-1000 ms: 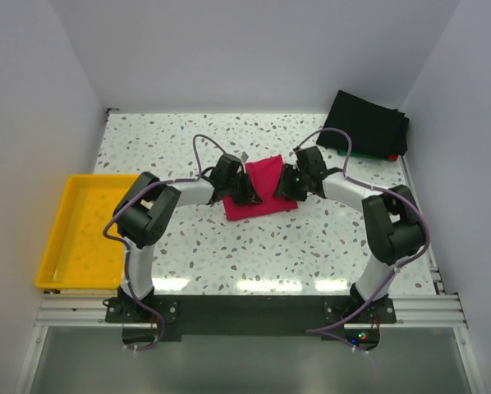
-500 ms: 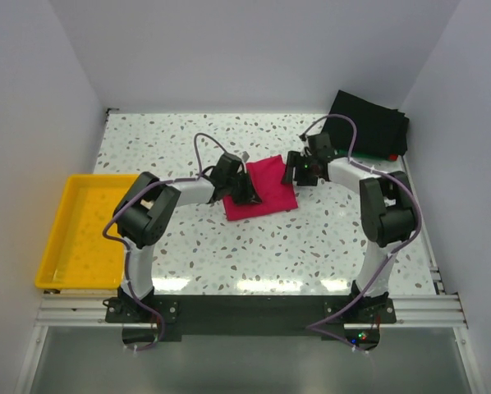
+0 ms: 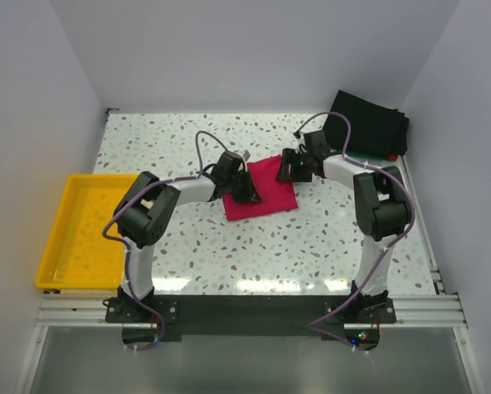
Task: Fold and stack the t-shirts
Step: Neatly place the folded tshirt to the corner
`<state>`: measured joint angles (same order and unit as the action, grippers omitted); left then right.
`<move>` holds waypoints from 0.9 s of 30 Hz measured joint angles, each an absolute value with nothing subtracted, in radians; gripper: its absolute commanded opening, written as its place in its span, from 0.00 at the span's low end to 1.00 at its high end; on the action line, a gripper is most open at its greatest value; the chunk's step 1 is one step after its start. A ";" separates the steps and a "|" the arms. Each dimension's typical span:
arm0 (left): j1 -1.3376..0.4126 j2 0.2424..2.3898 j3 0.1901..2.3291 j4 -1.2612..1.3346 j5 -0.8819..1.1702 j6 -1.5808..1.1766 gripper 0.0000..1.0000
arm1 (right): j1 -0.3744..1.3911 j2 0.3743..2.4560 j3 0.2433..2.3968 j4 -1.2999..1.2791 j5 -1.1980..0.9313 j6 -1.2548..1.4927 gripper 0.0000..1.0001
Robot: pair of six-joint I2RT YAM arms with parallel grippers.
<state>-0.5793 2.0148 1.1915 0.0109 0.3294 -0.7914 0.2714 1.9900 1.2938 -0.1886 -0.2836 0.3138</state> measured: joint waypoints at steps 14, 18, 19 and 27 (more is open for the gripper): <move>-0.579 2.024 1.271 -0.076 0.326 -0.774 0.00 | 0.409 2.014 1.340 -0.261 -0.102 0.369 0.01; -0.579 2.013 1.335 -0.167 0.279 -0.744 0.00 | 0.410 2.014 1.357 -0.295 -0.059 0.387 0.00; -0.579 2.001 1.349 -0.198 0.263 -0.735 0.00 | 0.410 2.014 1.362 -0.307 -0.043 0.390 0.00; -0.576 1.686 1.295 -0.348 0.159 -0.657 0.00 | 0.405 2.058 1.506 -0.473 0.149 0.371 0.00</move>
